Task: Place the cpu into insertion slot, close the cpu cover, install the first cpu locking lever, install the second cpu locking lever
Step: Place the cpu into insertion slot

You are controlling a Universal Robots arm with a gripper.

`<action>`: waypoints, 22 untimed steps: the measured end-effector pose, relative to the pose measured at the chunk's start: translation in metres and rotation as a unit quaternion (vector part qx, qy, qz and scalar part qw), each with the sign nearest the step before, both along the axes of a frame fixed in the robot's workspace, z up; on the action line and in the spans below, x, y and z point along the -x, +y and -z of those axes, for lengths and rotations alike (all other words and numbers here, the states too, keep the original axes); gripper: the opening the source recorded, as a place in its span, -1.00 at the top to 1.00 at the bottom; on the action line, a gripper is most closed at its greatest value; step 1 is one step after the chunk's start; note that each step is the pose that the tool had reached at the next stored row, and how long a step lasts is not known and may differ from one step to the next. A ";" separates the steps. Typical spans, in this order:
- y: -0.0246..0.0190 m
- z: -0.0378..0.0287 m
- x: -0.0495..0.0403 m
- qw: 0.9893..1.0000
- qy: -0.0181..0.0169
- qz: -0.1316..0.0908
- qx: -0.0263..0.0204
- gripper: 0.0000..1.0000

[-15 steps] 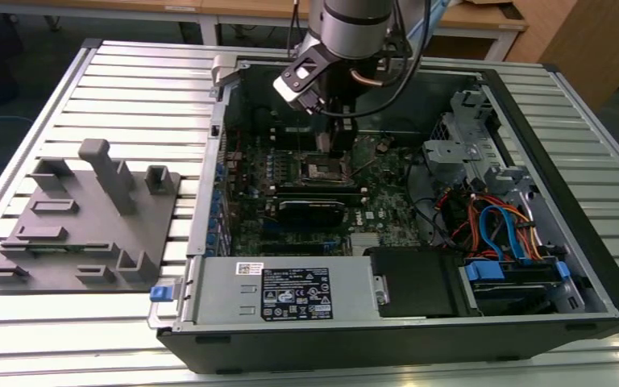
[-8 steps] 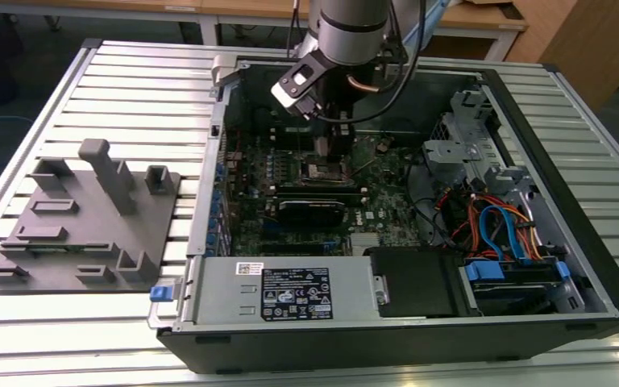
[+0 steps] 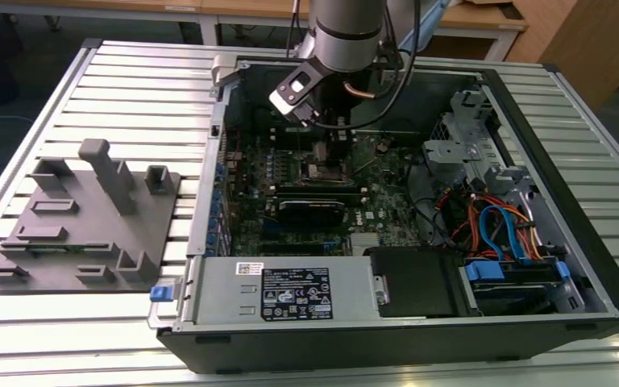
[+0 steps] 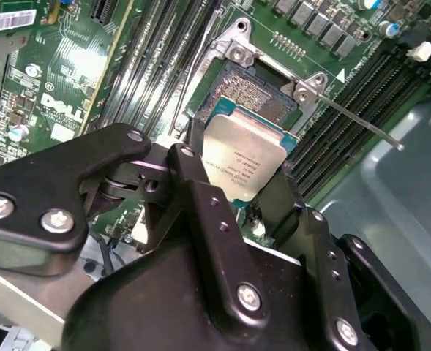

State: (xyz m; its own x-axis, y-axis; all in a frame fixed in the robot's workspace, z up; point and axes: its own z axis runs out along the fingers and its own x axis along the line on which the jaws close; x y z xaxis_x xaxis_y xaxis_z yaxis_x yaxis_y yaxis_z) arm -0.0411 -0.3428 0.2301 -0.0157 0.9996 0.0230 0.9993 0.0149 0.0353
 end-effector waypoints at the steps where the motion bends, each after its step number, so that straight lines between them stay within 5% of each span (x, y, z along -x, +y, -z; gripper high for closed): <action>1: 0.0001 0.0017 0.0003 1.000 -0.001 0.000 0.000 -0.08; 13: 0.0006 0.0204 0.0036 1.000 -0.002 0.000 0.000 -0.08; 22: 0.0006 0.0244 0.0049 1.000 -0.002 0.000 0.000 -0.08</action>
